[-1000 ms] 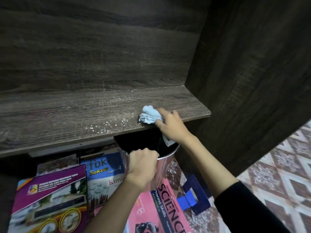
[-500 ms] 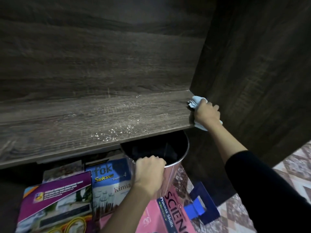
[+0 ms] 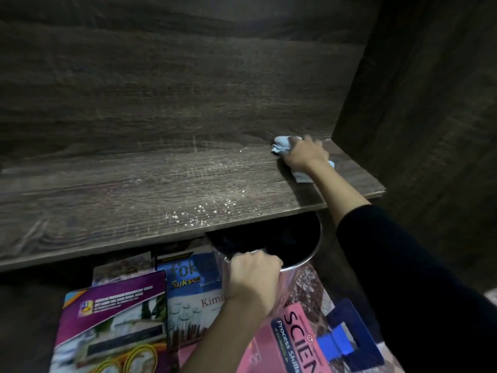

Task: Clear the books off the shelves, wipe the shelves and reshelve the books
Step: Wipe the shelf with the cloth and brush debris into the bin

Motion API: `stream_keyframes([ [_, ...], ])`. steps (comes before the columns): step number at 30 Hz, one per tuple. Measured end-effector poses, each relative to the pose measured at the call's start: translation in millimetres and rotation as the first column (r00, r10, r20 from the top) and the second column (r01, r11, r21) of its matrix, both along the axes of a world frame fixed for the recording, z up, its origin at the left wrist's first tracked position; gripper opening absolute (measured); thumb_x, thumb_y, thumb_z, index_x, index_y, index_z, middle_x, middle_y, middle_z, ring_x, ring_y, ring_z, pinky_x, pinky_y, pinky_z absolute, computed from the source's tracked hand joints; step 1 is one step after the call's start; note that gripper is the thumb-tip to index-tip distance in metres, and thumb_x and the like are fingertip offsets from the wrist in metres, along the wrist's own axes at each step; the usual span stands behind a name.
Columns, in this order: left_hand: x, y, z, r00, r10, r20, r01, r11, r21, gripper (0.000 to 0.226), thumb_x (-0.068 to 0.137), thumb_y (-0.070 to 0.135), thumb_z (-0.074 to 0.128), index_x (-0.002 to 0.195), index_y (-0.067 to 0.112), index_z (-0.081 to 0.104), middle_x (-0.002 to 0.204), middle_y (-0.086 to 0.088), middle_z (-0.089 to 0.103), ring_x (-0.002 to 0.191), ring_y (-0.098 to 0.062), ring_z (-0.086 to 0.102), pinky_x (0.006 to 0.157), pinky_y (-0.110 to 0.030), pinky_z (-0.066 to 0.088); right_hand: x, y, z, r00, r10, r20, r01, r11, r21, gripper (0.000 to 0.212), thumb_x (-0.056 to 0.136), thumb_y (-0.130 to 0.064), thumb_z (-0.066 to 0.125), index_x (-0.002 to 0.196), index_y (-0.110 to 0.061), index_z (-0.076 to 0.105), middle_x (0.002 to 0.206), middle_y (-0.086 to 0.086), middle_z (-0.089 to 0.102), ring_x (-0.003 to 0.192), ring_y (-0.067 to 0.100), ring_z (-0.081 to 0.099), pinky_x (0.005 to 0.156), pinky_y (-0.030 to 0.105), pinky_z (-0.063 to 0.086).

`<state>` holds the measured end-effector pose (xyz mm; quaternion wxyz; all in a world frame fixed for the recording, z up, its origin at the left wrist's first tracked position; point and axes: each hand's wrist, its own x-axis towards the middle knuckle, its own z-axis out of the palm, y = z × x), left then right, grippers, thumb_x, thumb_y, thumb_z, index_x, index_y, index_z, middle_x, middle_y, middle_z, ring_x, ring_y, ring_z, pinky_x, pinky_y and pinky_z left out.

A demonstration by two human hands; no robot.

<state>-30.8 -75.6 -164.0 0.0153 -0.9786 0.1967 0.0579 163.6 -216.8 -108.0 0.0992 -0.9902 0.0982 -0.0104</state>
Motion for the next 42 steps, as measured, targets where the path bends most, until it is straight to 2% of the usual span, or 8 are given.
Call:
stream_keyframes([
  [14,-2.1,23.8,10.1,0.999,0.048,-0.026,-0.047,0.999,0.021,0.025,0.092,0.019,0.052,0.115,0.023,0.061,0.109,-0.005,0.066,0.106,-0.027,0.061,0.076,-0.028,0.037,6.7,47.1,3.5,0.969,0.231,0.087,-0.244,0.947,0.209,0.043,0.091,-0.029,0.046,0.134,-0.031,0.051,0.131,0.012,0.056,0.129,0.029,0.04,0.102,0.039,0.036],
  [20,-0.8,29.5,11.2,0.995,0.068,-0.067,-0.068,0.998,0.003,0.023,0.092,0.018,0.052,0.112,0.023,0.061,0.109,-0.003,0.066,0.106,-0.028,0.062,0.08,-0.029,0.041,11.6,44.6,10.2,0.921,0.354,0.165,-0.386,0.757,0.528,0.028,0.086,-0.008,0.052,0.105,-0.025,0.063,0.102,-0.001,0.061,0.098,0.014,0.053,0.084,0.028,0.042],
  [23,1.4,31.3,11.2,0.994,0.071,-0.078,-0.073,0.997,-0.022,0.021,0.091,0.018,0.054,0.111,0.022,0.062,0.11,-0.004,0.066,0.106,-0.028,0.061,0.08,-0.03,0.041,20.0,41.8,10.5,0.907,0.338,0.253,-0.418,0.803,0.425,0.037,0.089,-0.016,0.052,0.123,-0.028,0.059,0.123,0.005,0.055,0.122,0.023,0.044,0.106,0.037,0.032],
  [25,1.9,31.6,10.6,0.995,0.069,-0.07,-0.071,0.997,-0.023,0.022,0.092,0.019,0.054,0.113,0.022,0.061,0.111,-0.005,0.066,0.107,-0.029,0.061,0.081,-0.03,0.042,20.2,46.6,8.1,0.913,0.348,0.21,-0.392,0.893,0.223,0.045,0.088,-0.016,0.052,0.13,-0.032,0.055,0.131,0.002,0.05,0.126,0.027,0.035,0.105,0.04,0.025],
  [27,1.6,31.5,9.4,0.996,0.06,-0.059,-0.062,0.998,-0.023,0.022,0.092,0.018,0.053,0.113,0.022,0.061,0.11,-0.005,0.066,0.107,-0.029,0.061,0.08,-0.03,0.041,18.1,55.9,2.0,0.876,0.4,0.269,-0.447,0.884,0.14,0.048,0.084,-0.009,0.055,0.126,-0.031,0.06,0.126,-0.001,0.059,0.12,0.028,0.044,0.099,0.038,0.031],
  [32,1.6,32.6,9.3,0.997,0.059,-0.058,-0.062,0.997,-0.042,0.018,0.092,0.018,0.055,0.109,0.02,0.061,0.109,-0.006,0.066,0.105,-0.029,0.062,0.076,-0.03,0.039,14.5,69.8,-8.6,0.867,0.352,0.352,-0.435,0.879,0.192,0.052,0.077,0.003,0.052,0.119,-0.023,0.067,0.119,0.005,0.068,0.114,0.026,0.058,0.095,0.034,0.042],
  [36,3.1,36.5,8.0,0.995,0.076,-0.059,-0.078,0.997,-0.029,0.022,0.093,0.02,0.055,0.114,0.021,0.061,0.112,-0.007,0.066,0.107,-0.029,0.061,0.082,-0.03,0.043,10.7,87.1,-3.1,0.859,0.434,0.269,-0.491,0.847,0.202,0.048,0.081,-0.006,0.054,0.123,-0.026,0.063,0.122,0.005,0.066,0.118,0.027,0.055,0.096,0.032,0.04],
  [42,2.1,37.5,7.4,0.993,0.094,-0.071,-0.095,0.995,-0.011,0.022,0.092,0.02,0.055,0.113,0.02,0.061,0.112,-0.006,0.066,0.107,-0.027,0.062,0.08,-0.03,0.043,-3.0,96.9,2.2,0.844,0.508,0.172,-0.532,0.834,0.144,0.038,0.08,-0.009,0.058,0.117,-0.017,0.058,0.112,0.011,0.066,0.108,0.032,0.055,0.078,0.029,0.037],
])
